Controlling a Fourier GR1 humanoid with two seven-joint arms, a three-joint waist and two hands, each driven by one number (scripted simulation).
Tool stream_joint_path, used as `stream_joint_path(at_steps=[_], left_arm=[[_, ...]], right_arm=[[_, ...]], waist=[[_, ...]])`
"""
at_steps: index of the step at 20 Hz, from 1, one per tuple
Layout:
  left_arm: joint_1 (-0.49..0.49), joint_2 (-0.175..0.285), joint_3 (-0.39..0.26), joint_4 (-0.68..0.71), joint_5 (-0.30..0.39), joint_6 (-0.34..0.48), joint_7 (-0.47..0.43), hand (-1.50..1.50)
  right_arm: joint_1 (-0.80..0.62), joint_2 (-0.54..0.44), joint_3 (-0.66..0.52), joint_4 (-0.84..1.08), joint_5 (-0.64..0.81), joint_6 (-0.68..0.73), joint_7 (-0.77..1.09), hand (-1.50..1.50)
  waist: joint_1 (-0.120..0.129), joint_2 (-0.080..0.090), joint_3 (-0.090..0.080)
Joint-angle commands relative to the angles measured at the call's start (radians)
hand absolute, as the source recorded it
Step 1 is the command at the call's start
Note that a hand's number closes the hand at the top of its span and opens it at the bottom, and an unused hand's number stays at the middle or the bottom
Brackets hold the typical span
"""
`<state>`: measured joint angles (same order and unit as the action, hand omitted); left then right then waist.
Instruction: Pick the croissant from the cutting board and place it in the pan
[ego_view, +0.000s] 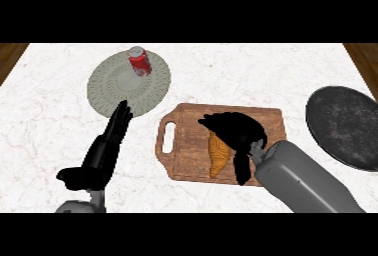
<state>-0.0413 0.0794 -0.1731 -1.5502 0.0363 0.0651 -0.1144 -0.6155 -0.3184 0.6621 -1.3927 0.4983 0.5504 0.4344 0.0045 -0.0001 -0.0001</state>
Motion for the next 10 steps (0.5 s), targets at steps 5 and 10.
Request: stream_joint_path(at_steps=[5, 10], left_arm=[[0.0, 0.038, 0.061, -0.023, 0.034, -0.071, 0.011, 0.0], [0.019, -0.031, 0.014, -0.014, -0.029, -0.014, -0.004, 0.0]], right_arm=[[0.04, 0.066, -0.095, 0.078, 0.144, 0.003, -0.08, -1.5], [0.035, 0.139, -0.173, 0.114, 0.187, 0.013, -0.102, -1.5]], waist=[[0.002, 0.0, 0.0], [0.0, 0.0, 0.0]])
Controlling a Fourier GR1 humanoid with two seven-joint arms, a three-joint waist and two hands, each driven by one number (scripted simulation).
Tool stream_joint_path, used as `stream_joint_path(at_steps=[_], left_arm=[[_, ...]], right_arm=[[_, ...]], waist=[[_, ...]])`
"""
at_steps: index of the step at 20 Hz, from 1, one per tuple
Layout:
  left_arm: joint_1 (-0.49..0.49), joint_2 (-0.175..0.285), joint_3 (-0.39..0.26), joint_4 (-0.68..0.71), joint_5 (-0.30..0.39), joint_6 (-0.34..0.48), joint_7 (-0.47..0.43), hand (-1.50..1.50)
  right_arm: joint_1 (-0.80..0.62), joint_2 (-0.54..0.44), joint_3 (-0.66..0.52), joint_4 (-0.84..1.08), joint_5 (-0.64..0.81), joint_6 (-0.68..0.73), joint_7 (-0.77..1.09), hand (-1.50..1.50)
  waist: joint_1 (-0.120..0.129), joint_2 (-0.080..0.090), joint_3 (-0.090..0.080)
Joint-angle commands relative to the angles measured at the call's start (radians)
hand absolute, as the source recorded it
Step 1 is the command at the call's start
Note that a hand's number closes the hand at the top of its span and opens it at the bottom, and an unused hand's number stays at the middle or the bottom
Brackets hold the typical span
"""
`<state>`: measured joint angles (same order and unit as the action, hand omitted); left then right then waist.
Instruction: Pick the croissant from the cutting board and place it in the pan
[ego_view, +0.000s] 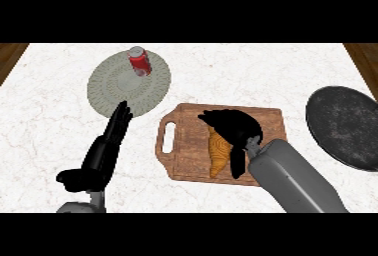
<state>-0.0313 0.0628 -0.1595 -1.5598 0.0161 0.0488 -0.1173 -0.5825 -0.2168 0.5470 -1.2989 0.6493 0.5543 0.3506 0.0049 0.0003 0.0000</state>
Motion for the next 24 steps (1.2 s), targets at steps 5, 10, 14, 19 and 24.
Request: stream_joint_path(at_steps=[5, 10, 14, 19, 24], left_arm=[[-0.041, -0.025, 0.028, 0.05, -0.002, -0.014, 0.001, 0.0], [-0.031, -0.034, 0.015, 0.045, -0.027, -0.014, -0.014, 0.0], [-0.03, 0.022, 0.064, 0.0, 0.023, -0.063, 0.029, 0.0], [-0.034, -0.015, 0.041, -0.011, -0.008, -0.032, 0.036, 0.0], [-0.03, -0.011, 0.051, -0.046, -0.006, -0.035, 0.055, 0.0]], right_arm=[[0.057, 0.054, -0.057, 0.045, 0.121, 0.014, -0.06, -1.5], [0.001, 0.141, -0.075, 0.244, 0.201, -0.057, -0.097, -1.5], [-0.069, 0.071, -0.02, 0.276, 0.223, 0.044, -0.221, 1.5], [-0.012, 0.082, -0.006, 0.288, 0.315, -0.045, -0.27, 1.5], [-0.088, 0.101, -0.065, 0.421, 0.385, -0.183, -0.358, 1.5]], waist=[[-0.003, 0.0, 0.0], [-0.001, 0.0, 0.0], [0.003, 0.001, 0.0], [-0.001, 0.0, 0.0], [0.004, 0.001, 0.0]])
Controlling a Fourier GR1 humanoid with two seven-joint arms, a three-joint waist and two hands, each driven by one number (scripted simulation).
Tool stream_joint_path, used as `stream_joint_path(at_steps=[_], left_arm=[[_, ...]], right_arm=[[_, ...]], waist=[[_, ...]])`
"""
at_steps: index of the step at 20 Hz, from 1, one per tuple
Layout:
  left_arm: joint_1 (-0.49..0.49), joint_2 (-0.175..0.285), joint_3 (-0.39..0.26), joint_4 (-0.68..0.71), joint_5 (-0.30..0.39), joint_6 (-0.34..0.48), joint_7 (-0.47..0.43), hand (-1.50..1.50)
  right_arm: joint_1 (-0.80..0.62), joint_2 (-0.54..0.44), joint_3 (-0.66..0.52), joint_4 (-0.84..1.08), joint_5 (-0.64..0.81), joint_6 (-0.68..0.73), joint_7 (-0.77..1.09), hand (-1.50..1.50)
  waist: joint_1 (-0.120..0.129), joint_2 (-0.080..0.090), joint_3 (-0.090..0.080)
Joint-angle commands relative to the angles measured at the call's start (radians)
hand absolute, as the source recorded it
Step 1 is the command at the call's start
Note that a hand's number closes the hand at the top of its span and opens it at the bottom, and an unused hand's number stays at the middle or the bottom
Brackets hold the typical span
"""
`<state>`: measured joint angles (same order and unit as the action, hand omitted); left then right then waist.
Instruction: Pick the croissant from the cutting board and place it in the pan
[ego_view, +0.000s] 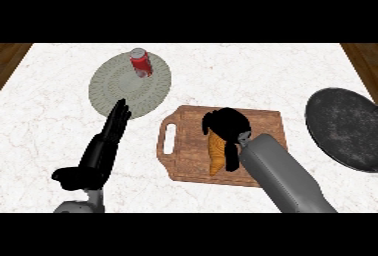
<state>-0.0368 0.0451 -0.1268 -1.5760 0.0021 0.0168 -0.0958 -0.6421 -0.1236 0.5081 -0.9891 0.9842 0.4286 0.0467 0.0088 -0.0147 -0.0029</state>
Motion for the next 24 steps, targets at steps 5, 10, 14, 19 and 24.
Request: stream_joint_path(at_steps=[5, 10, 14, 19, 24], left_arm=[[0.023, 0.001, 0.001, -0.024, 0.0, -0.01, 0.004, 0.0], [0.052, 0.011, 0.038, -0.044, 0.011, 0.015, 0.033, 0.0], [0.065, -0.015, 0.014, -0.045, -0.019, 0.043, 0.006, 0.0], [0.046, -0.001, 0.022, -0.029, -0.012, 0.025, 0.005, 0.0], [0.05, 0.007, 0.028, 0.052, -0.007, -0.013, -0.08, 0.0]], right_arm=[[0.059, -0.024, -0.064, -0.086, 0.064, -0.151, -0.044, 1.5], [0.377, -0.085, -0.117, -0.437, 0.016, -0.202, 0.121, 1.5], [0.543, -0.101, -0.105, -0.71, 0.069, -0.296, 0.215, 1.5], [0.66, -0.15, -0.186, -1.04, 0.045, -0.341, 0.244, 1.5], [0.776, -0.113, -0.251, -1.26, -0.025, -0.317, 0.333, 1.5]], waist=[[-0.007, 0.014, 0.003], [-0.082, -0.007, 0.003], [-0.082, -0.007, 0.002], [-0.059, 0.003, 0.002], [-0.03, 0.012, 0.002]])
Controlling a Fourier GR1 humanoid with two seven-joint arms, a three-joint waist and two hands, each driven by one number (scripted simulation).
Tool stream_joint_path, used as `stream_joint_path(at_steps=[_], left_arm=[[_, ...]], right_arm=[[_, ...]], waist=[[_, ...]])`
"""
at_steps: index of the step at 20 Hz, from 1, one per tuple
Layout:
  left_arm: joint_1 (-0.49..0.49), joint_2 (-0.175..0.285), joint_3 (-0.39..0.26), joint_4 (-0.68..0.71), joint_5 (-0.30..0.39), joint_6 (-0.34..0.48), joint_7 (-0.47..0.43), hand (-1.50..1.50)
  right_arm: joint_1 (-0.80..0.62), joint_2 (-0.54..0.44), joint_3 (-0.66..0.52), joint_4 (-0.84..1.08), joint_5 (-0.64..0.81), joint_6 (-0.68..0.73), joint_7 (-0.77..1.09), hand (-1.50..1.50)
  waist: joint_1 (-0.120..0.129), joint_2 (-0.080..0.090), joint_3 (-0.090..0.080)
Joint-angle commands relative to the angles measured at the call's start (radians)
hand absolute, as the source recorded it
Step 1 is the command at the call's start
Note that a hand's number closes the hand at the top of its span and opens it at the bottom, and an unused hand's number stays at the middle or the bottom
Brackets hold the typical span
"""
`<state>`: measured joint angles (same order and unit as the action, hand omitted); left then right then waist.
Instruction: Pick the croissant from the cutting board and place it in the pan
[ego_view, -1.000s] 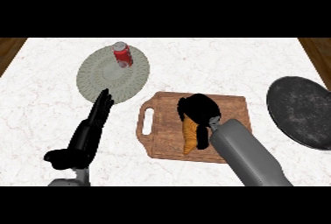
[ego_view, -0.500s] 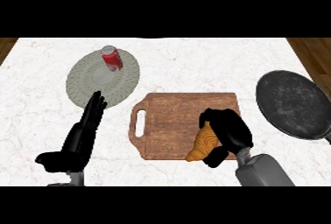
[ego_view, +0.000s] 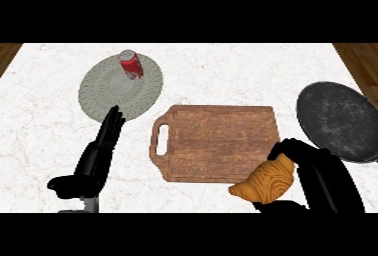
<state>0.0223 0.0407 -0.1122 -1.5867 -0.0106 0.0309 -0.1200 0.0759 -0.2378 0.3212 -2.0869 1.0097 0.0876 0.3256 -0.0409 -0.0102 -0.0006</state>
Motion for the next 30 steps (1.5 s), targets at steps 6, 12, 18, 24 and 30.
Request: stream_joint_path(at_steps=[6, 12, 18, 24, 30], left_arm=[[-0.028, -0.017, -0.024, 0.043, -0.027, -0.006, -0.028, 0.0], [-0.051, 0.039, 0.048, 0.023, 0.049, -0.065, 0.009, 0.0], [-0.056, -0.006, -0.011, 0.002, 0.0, -0.027, 0.039, 0.0], [-0.017, 0.016, -0.01, -0.049, 0.016, -0.057, 0.041, 0.0], [-0.098, -0.028, -0.025, -0.028, -0.018, -0.007, 0.093, 0.0]], right_arm=[[0.085, 0.021, -0.307, -0.081, -0.261, -0.047, -0.014, 1.5], [-0.019, -0.024, -0.515, 0.162, -0.365, -0.139, -0.167, 1.5], [-0.174, -0.106, -0.62, 0.506, -0.289, -0.309, -0.36, 1.5], [-0.403, -0.119, -0.722, 0.847, -0.368, -0.464, -0.494, 1.5], [-0.577, -0.24, -0.819, 1.269, -0.447, -0.521, -0.749, 1.5]], waist=[[0.036, 0.011, 0.001], [0.042, 0.012, 0.001], [0.051, 0.015, 0.002], [0.064, 0.015, 0.002], [0.067, 0.018, 0.003]])
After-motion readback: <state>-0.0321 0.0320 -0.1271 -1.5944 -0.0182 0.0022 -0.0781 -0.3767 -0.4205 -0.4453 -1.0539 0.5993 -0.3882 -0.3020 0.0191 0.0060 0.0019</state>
